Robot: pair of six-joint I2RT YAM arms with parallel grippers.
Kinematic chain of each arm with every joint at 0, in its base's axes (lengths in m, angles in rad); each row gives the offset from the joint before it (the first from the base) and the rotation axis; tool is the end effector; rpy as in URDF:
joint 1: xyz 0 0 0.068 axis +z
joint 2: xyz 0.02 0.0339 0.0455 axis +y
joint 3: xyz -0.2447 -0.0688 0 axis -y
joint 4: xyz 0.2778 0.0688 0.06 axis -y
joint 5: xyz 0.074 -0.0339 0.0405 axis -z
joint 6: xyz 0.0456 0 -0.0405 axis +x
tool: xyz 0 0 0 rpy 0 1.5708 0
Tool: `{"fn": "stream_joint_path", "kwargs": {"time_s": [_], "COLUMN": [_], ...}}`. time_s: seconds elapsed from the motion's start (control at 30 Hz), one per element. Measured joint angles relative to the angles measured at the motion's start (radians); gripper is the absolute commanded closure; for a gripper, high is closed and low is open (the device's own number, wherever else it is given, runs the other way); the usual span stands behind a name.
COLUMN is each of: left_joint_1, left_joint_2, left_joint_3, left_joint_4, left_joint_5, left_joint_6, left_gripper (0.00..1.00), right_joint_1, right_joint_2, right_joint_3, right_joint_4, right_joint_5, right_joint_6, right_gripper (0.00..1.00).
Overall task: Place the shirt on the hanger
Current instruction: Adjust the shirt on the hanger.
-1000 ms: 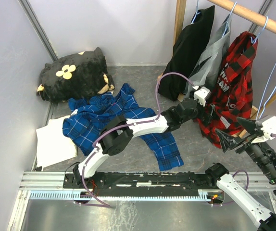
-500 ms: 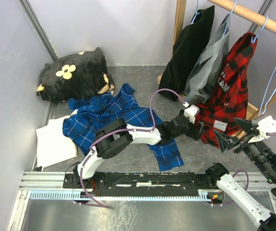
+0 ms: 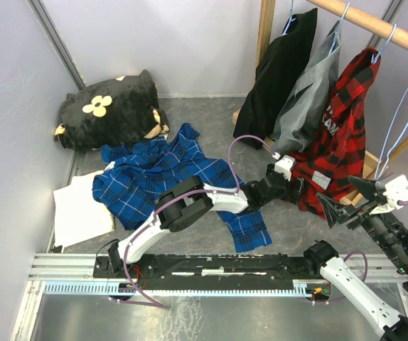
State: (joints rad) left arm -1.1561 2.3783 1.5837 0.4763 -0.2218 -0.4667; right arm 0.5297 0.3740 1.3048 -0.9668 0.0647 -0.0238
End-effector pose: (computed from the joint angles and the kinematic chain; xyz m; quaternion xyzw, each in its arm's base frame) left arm 0.2295 -0.4964 0.0894 0.2111 0.7798 -0.3607 0.4661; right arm 0.0269 0.0123 0.4573 -0.1749 0.6981 0.1511 0.6776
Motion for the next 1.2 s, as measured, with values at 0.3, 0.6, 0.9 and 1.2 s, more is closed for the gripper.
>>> {"fn": "stream_joint_path", "kwargs": {"time_s": [0.3,0.6,0.9,1.2], "left_joint_1": [0.027,0.045,0.091,0.099], "left_joint_2": [0.143,0.261,0.297,0.297], "left_joint_3": [0.224,0.418,0.465,0.475], "left_joint_4": [-0.043,-0.079,-0.095,-0.108], "left_joint_5": [0.001,0.067,0.182,0.225], "left_joint_6": [-0.049,-0.101,-0.17,-0.175], "left_gripper": [0.02,0.26,0.92,0.97], "right_joint_1": [0.0,0.0,0.0,0.0], "right_joint_2": [-0.003,-0.003,-0.003,-0.004], "right_joint_3": [0.0,0.0,0.0,-0.003], "right_joint_4": [0.0,-0.019,-0.041,-0.04], "right_joint_5": [-0.002,-0.001,0.0,0.003], "right_joint_6": [-0.001,-0.005,-0.021,-0.027], "right_gripper": [0.11,0.11,0.11,0.11]}}
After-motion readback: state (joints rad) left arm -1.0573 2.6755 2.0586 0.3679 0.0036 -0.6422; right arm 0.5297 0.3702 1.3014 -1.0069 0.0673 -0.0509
